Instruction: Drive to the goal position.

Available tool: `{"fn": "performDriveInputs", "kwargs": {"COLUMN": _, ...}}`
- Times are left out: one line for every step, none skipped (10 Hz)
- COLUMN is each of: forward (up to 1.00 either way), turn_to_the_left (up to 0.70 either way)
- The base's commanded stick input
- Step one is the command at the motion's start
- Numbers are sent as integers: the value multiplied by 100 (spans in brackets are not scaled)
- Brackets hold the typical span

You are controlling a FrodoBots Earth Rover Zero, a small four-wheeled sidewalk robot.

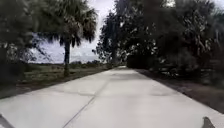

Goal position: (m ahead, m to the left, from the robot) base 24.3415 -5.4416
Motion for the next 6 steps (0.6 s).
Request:
{"fn": "performDriveInputs", "kwargs": {"forward": 70, "turn_to_the_left": 0}}
{"fn": "performDriveInputs", "kwargs": {"forward": 70, "turn_to_the_left": 0}}
{"fn": "performDriveInputs", "kwargs": {"forward": 70, "turn_to_the_left": -23}}
{"fn": "performDriveInputs", "kwargs": {"forward": 70, "turn_to_the_left": -35}}
{"fn": "performDriveInputs", "kwargs": {"forward": 70, "turn_to_the_left": -35}}
{"fn": "performDriveInputs", "kwargs": {"forward": 70, "turn_to_the_left": -28}}
